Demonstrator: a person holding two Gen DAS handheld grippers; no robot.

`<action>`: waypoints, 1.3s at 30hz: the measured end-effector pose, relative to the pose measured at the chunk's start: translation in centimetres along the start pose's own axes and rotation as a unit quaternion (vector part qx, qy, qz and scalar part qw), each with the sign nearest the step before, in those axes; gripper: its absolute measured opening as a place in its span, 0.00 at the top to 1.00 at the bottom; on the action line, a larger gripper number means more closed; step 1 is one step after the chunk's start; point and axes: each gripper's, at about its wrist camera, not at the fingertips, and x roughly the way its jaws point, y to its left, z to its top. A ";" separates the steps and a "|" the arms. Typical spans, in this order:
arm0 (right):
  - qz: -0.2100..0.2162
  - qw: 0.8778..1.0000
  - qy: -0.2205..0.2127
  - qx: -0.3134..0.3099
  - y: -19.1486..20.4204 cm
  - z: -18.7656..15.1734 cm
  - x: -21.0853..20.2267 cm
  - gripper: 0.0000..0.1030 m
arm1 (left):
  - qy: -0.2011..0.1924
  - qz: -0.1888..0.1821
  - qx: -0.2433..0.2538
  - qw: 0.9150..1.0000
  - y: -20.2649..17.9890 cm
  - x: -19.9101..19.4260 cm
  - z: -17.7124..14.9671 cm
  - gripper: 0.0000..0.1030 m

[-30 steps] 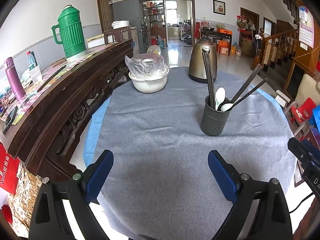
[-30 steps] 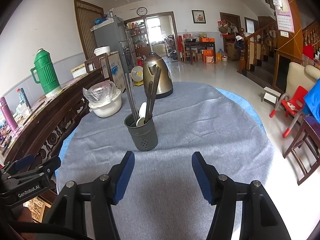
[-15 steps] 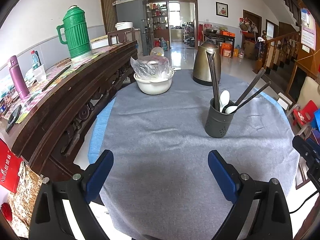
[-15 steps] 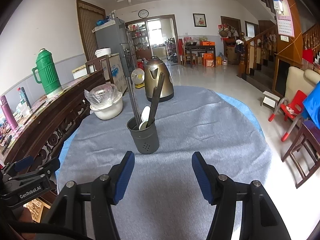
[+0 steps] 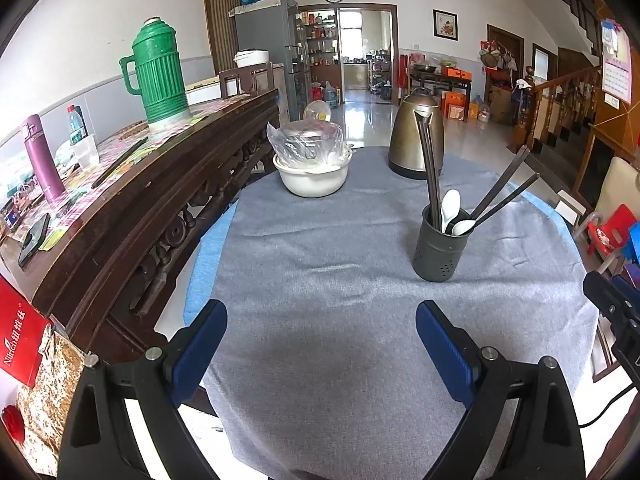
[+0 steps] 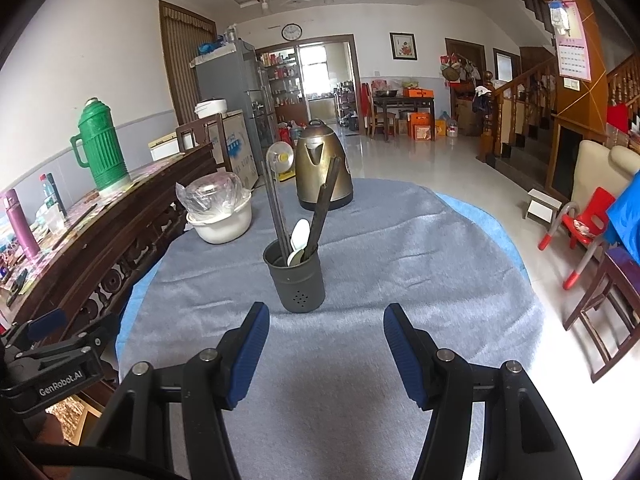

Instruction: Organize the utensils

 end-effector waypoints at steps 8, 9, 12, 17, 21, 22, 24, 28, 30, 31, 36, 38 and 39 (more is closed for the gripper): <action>-0.001 1.000 -0.001 0.001 0.1 0.1 -0.4 0.39 | -0.013 -0.001 0.005 1.000 -0.2 -0.9 0.5 0.08; 0.000 1.000 -0.001 0.001 0.0 0.1 -0.5 0.39 | -0.014 -0.001 0.006 1.000 -0.3 -1.0 0.5 0.08; -0.001 1.000 -0.003 -0.001 0.0 0.1 -0.5 0.39 | -0.018 -0.003 0.008 1.000 -0.4 -1.3 0.7 0.08; 0.000 1.000 -0.005 -0.004 0.2 0.3 -0.5 0.39 | -0.023 -0.005 0.012 1.000 -0.6 -1.6 0.9 0.08; 0.000 1.000 -0.007 -0.006 0.5 0.6 -0.3 0.39 | -0.025 -0.006 0.012 1.000 -0.5 -1.4 1.3 0.08; 0.000 1.000 -0.008 -0.006 0.5 0.8 -0.2 0.39 | -0.026 -0.006 0.012 1.000 -0.5 -1.4 1.4 0.08; -0.002 1.000 -0.009 -0.007 0.6 0.9 0.0 0.39 | -0.027 -0.007 0.013 1.000 -0.5 -1.4 1.6 0.08; -0.003 1.000 -0.006 -0.006 0.7 1.2 0.6 0.39 | -0.031 -0.009 0.013 0.999 -0.4 -1.1 2.1 0.08; -0.003 1.000 -0.003 -0.005 0.8 1.3 0.9 0.39 | -0.030 -0.010 0.012 0.999 -0.3 -1.0 2.3 0.08; -0.004 1.000 -0.003 -0.006 0.9 1.3 1.1 0.39 | -0.030 -0.011 0.013 0.999 -0.3 -0.9 2.4 0.08; -0.007 1.000 -0.002 -0.006 1.3 1.6 1.7 0.39 | -0.033 -0.013 0.017 0.999 -0.2 -0.5 2.9 0.08; -0.009 1.000 -0.002 -0.005 1.4 1.7 1.8 0.39 | -0.034 -0.015 0.019 0.999 -0.1 -0.4 3.0 0.08; -0.010 1.000 -0.001 -0.005 1.5 1.8 1.9 0.39 | -0.034 -0.017 0.020 0.999 -0.1 -0.4 3.1 0.08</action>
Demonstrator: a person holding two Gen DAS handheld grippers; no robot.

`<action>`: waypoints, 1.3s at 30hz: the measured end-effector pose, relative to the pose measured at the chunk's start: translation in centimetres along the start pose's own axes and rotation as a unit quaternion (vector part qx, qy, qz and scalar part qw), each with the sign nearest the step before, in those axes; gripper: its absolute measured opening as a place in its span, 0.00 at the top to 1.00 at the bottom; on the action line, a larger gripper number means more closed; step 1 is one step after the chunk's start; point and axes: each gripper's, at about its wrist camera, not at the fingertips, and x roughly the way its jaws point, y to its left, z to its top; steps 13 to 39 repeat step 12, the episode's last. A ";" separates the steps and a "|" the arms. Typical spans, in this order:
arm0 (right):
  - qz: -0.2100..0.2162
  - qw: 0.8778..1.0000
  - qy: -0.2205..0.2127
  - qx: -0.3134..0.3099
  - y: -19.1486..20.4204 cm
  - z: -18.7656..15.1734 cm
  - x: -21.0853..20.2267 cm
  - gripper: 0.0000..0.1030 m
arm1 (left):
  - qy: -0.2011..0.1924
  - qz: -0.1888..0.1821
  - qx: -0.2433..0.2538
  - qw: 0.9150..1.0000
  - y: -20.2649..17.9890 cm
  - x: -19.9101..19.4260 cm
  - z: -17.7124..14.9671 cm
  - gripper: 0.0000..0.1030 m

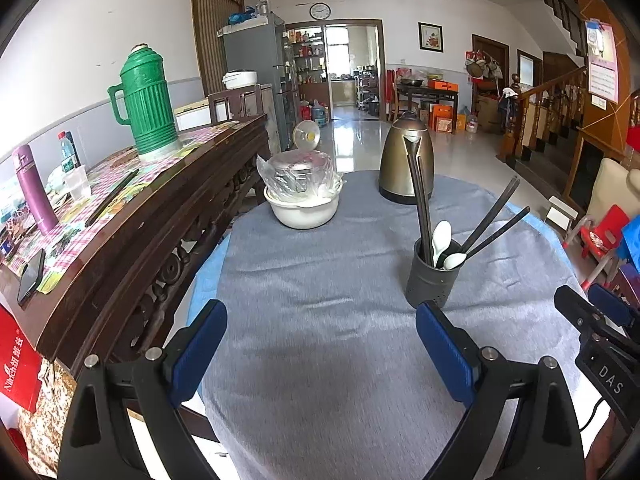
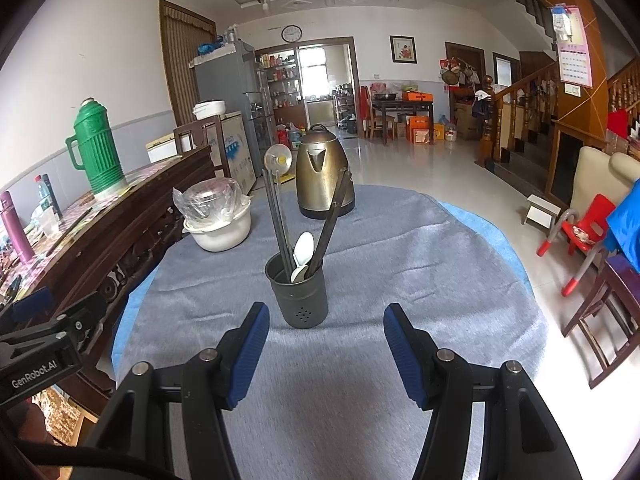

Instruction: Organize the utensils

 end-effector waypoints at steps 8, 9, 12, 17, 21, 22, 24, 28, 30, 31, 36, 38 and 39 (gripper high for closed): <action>-0.002 1.000 0.005 0.003 0.4 -0.2 0.9 0.39 | 0.001 -0.006 0.007 1.000 0.2 0.8 0.0 0.08; -0.002 1.000 0.006 0.002 0.4 -0.2 1.2 0.39 | -0.004 -0.010 0.010 1.000 0.2 1.1 -0.1 0.08; 0.007 1.000 0.013 0.006 -0.6 -0.7 2.9 0.38 | 0.011 -0.006 0.007 1.000 0.4 3.5 -0.6 0.08; 0.007 1.000 0.013 0.006 -0.6 -0.7 2.9 0.38 | 0.011 -0.006 0.007 1.000 0.4 3.5 -0.6 0.08; 0.007 1.000 0.013 0.006 -0.6 -0.7 2.9 0.38 | 0.011 -0.006 0.007 1.000 0.4 3.5 -0.6 0.08; 0.007 1.000 0.013 0.006 -0.6 -0.7 2.9 0.38 | 0.011 -0.006 0.007 1.000 0.4 3.5 -0.6 0.08; 0.007 1.000 0.013 0.006 -0.6 -0.7 2.9 0.38 | 0.011 -0.006 0.007 1.000 0.4 3.5 -0.6 0.08; 0.007 1.000 0.013 0.006 -0.6 -0.7 2.9 0.38 | 0.011 -0.006 0.007 1.000 0.4 3.5 -0.6 0.08; 0.007 1.000 0.013 0.006 -0.6 -0.7 2.9 0.38 | 0.011 -0.006 0.007 1.000 0.4 3.5 -0.6 0.08; 0.007 1.000 0.013 0.006 -0.6 -0.7 2.9 0.38 | 0.011 -0.006 0.007 1.000 0.4 3.5 -0.6 0.08; 0.007 1.000 0.013 0.006 -0.6 -0.7 2.9 0.38 | 0.011 -0.006 0.007 1.000 0.4 3.5 -0.6 0.08; 0.007 1.000 0.013 0.006 -0.6 -0.7 2.9 0.38 | 0.011 -0.006 0.007 1.000 0.4 3.5 -0.6 0.08; 0.007 1.000 0.013 0.006 -0.6 -0.7 2.9 0.38 | 0.011 -0.006 0.007 1.000 0.4 3.5 -0.6 0.08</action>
